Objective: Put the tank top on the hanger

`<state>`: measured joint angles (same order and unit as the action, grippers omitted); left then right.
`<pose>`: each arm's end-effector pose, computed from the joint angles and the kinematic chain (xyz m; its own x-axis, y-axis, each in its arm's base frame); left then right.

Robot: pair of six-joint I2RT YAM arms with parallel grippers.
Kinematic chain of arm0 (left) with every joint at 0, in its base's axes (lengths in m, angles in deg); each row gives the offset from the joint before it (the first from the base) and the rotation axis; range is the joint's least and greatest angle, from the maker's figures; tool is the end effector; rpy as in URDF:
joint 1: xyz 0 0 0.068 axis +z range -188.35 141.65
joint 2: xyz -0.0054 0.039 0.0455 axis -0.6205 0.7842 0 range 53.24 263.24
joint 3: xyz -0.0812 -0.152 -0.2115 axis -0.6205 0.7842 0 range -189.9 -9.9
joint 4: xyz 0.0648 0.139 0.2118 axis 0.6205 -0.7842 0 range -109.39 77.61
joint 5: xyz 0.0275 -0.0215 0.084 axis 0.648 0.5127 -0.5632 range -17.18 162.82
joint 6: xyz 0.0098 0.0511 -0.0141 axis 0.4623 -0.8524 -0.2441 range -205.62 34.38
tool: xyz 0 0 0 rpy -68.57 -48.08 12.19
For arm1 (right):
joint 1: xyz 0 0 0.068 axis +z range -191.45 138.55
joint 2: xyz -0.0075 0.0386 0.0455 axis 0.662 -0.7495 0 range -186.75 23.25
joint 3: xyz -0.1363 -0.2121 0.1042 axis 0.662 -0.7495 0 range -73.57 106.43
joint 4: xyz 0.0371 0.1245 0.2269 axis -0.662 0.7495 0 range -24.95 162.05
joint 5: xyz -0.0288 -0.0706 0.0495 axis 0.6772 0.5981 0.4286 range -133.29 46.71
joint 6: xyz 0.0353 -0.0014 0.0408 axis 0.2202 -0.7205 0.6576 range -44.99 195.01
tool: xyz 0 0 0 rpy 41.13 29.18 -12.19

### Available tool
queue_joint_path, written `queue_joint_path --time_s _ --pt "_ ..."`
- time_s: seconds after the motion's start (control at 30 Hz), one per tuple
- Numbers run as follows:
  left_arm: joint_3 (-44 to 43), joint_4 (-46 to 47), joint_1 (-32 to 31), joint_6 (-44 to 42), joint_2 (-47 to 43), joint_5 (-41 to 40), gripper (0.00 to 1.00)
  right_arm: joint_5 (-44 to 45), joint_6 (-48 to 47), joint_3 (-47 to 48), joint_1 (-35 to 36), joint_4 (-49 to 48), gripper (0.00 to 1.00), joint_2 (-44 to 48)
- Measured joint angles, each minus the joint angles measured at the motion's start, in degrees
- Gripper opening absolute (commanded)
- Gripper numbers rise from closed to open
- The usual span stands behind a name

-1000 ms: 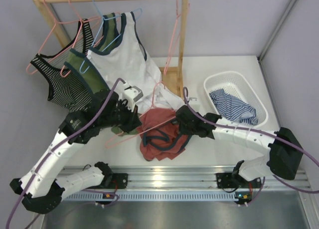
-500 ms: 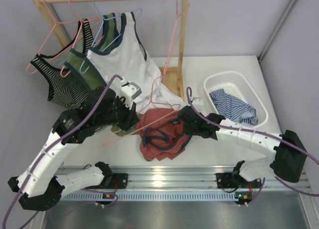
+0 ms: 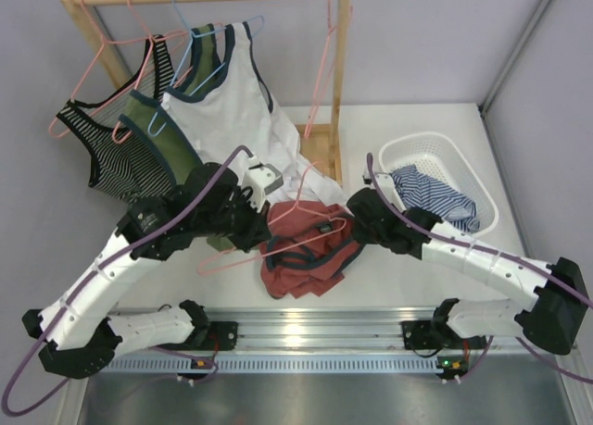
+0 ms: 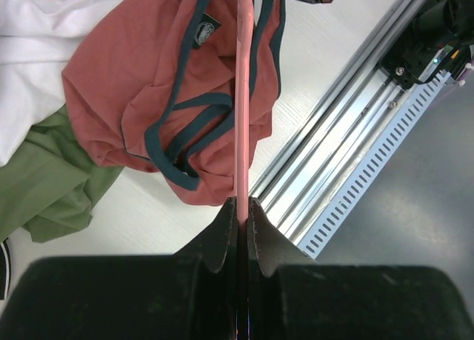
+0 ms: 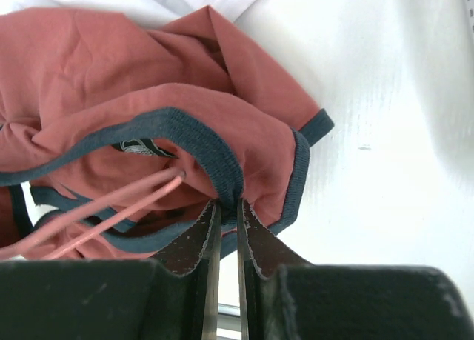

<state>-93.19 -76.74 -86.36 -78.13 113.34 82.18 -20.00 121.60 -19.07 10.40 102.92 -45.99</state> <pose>0.1109 -0.1319 0.4221 -0.5429 0.4109 -0.7324 0.7509 0.6280 -0.2043 0.1613 0.1827 0.2713 -0.7541 0.1201 -0.6457 -0.0379 0.9736 0.2253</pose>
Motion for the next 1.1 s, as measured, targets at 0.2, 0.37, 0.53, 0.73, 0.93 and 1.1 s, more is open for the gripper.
queue_joint_path --time_s 0.2,0.37,0.53,0.73,0.93,1.1 --pt "0.00 -0.02 -2.36 0.35 1.51 -0.57 0.00 -0.81 -2.23 0.00 -2.10 -0.04 0.00 0.94" --pt "0.09 -0.11 -3.37 0.33 2.64 -1.36 0.00 -2.08 -3.63 0.00 -2.56 -0.11 0.00 0.98" --pt "1.64 1.31 -3.37 -0.35 3.19 -1.33 0.00 -3.58 -5.01 0.07 -2.56 -0.09 0.00 1.44" --pt "4.33 4.92 -3.37 -1.22 5.07 0.81 0.00 -4.24 -6.40 1.75 -2.56 0.35 0.00 3.15" --pt "8.44 10.93 -2.10 -1.64 5.11 5.09 0.00 -4.87 -7.74 2.82 -2.58 0.83 0.00 4.90" --pt "14.69 18.86 2.43 -1.03 5.57 11.72 0.00 -5.51 -8.35 2.95 -2.58 0.76 0.00 5.11"
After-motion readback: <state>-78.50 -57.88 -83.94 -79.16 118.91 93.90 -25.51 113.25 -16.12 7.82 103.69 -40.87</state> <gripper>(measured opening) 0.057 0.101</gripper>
